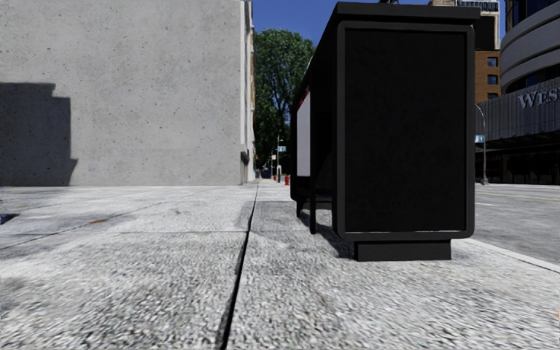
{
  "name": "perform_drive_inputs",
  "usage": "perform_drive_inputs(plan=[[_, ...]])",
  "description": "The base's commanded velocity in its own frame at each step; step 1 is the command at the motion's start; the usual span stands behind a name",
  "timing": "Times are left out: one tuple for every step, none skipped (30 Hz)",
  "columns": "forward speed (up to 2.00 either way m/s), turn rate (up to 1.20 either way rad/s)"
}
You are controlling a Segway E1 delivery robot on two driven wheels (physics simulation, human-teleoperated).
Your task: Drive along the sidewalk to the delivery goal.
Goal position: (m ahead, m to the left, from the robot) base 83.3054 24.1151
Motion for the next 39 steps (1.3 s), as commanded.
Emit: perform_drive_inputs(plan=[[2.0, 0.3], [2.0, 0.3], [2.0, 0.3], [2.0, 0.3], [2.0, 0.3], [2.0, 0.34], [2.0, 0.36], [2.0, 0.37], [2.0, 0.37], [2.0, 0.37], [2.0, 0.37], [2.0, 0.37], [2.0, 0.37], [2.0, 0.37], [2.0, 0.37], [2.0, 0.32], [2.0, 0.13], [2.0, 0.13], [2.0, 0.0], [2.0, 0.0], [2.0, 0.0], [2.0, 0.0], [2.0, 0.0], [2.0, 0.0], [2.0, 0.0], [2.0, 0.0], [2.0, 0.0], [2.0, 0.0], [2.0, 0.0], [2.0, 0.0], [2.0, 0.0], [2.0, 0.0], [2.0, 0.0], [2.0, 0.0], [2.0, 0.0], [2.0, 0.0], [2.0, 0.0], [2.0, 0.0], [2.0, 0.0]])
